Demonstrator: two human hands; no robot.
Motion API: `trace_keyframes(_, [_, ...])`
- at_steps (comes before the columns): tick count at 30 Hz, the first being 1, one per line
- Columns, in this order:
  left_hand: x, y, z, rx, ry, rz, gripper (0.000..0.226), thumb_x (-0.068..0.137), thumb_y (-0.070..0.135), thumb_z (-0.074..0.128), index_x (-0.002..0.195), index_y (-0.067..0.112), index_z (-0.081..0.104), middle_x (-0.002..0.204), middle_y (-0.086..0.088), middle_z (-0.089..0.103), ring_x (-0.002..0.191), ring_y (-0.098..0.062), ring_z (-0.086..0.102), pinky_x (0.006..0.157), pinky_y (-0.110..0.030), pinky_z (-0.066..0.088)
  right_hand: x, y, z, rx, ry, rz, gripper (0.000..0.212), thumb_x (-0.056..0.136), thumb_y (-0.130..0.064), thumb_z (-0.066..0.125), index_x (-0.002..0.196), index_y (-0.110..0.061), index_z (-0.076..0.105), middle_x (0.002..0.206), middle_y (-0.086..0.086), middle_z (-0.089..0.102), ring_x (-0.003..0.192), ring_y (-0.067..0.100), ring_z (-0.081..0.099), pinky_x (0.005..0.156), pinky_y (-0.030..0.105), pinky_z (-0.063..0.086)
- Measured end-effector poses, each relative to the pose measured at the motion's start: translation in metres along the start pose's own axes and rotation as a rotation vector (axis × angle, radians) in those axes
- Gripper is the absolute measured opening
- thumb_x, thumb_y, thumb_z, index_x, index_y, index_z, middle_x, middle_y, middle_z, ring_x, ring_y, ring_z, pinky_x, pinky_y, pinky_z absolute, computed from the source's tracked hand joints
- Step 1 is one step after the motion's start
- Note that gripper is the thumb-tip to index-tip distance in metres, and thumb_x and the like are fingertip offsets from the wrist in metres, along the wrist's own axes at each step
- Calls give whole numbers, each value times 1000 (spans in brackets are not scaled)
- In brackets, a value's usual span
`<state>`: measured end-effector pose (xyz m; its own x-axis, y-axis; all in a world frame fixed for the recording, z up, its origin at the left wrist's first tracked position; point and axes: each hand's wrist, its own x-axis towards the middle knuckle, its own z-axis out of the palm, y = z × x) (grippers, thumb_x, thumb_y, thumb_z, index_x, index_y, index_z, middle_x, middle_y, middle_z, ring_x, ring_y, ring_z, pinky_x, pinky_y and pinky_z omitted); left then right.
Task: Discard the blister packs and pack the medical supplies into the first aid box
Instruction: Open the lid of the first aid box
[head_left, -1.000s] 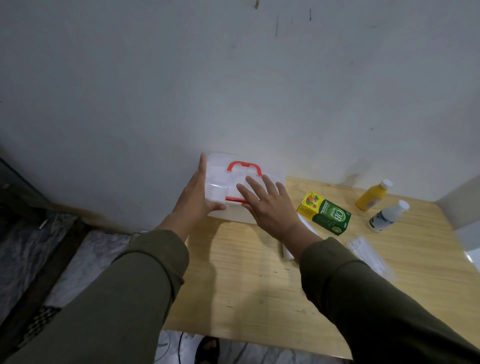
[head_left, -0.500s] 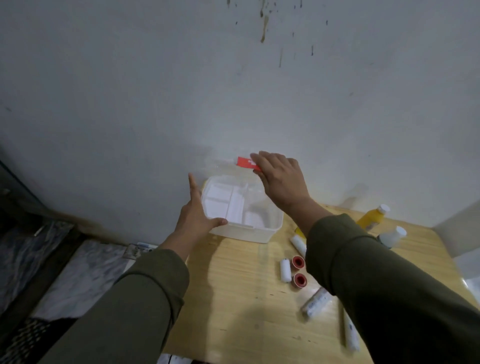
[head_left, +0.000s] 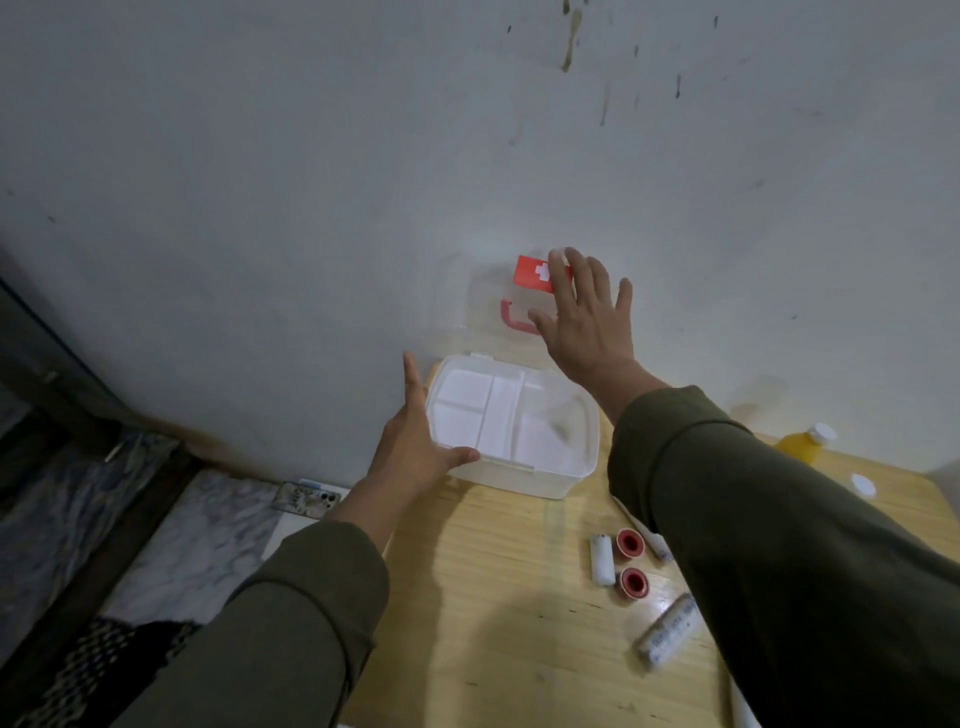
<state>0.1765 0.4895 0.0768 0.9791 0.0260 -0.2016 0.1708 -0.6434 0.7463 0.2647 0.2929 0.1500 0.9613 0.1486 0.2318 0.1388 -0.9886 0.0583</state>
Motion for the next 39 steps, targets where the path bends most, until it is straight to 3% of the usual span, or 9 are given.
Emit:
trace_keyframes(3, [0,0,-1,15,4,2,140,65,35,85,141,35,-32,153,0,34,130,-29,46,100,-41,43,-1,-1,5,-19,-35,-8,71,96,-56,16,149,-14,-6,160,2,-2,147,26,-2,115,56,3])
trace_keyframes(8, [0,0,0,33,6,-7,138,66,35,85,142,34,-30,153,-1,34,131,-29,46,101,-41,43,-5,0,5,-1,-19,-12,69,97,-54,16,148,-16,-10,159,1,-12,146,23,-14,116,53,-4])
trace_keyframes(17, [2,0,1,45,-10,-12,135,67,35,84,145,32,-25,154,-2,33,133,-29,43,103,-43,41,-5,-2,2,55,-73,9,68,97,-53,18,149,-17,-7,160,0,-10,146,23,-13,117,51,0])
trace_keyframes(20, [1,-1,0,73,-39,-16,123,69,38,81,150,27,-10,155,-2,30,138,-30,36,108,-43,35,-5,-1,-2,83,-102,3,67,98,-52,19,149,-17,-7,160,0,-10,146,23,-12,117,52,4])
trace_keyframes(25, [-2,2,-1,215,-86,2,97,79,48,70,151,13,15,161,0,9,146,-27,16,116,-38,21,-4,4,-8,104,-138,-16,66,98,-50,20,149,-17,-7,160,-1,-10,146,22,-11,118,52,6])
trace_keyframes(39, [-1,20,-14,247,-37,87,110,74,52,72,152,16,4,161,0,7,147,-22,13,118,-43,21,-23,29,-32,147,-77,46,69,97,-50,26,149,-18,-5,160,1,-5,147,20,-6,118,47,4])
